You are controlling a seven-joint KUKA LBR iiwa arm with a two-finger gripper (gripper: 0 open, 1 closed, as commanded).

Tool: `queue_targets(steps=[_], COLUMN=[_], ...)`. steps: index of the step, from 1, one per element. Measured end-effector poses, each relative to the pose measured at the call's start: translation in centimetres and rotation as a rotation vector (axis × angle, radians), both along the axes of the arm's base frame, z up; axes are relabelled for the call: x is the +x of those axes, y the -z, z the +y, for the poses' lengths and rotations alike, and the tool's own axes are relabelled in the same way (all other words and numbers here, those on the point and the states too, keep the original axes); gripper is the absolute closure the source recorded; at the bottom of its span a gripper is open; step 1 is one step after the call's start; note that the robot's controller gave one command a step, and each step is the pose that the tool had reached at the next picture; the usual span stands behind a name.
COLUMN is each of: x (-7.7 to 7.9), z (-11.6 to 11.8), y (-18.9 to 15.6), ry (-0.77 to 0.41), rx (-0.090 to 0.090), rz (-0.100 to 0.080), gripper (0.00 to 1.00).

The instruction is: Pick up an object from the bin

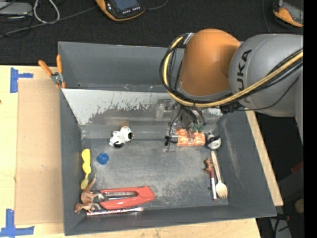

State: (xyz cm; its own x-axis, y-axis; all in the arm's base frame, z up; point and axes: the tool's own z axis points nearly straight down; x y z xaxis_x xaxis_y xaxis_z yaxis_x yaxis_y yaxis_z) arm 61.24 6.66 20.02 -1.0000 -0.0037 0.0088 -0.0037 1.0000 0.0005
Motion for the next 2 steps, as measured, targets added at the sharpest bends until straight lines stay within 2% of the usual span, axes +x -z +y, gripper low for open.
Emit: queue_targets(steps=[1, 2], x=[0.1, -1.5], z=[-0.1, -0.3], y=[-0.5, -0.9], ry=[0.003, -0.004], rx=[0.000, 0.000], rz=[-0.008, -0.006], gripper=[0.00, 0.00])
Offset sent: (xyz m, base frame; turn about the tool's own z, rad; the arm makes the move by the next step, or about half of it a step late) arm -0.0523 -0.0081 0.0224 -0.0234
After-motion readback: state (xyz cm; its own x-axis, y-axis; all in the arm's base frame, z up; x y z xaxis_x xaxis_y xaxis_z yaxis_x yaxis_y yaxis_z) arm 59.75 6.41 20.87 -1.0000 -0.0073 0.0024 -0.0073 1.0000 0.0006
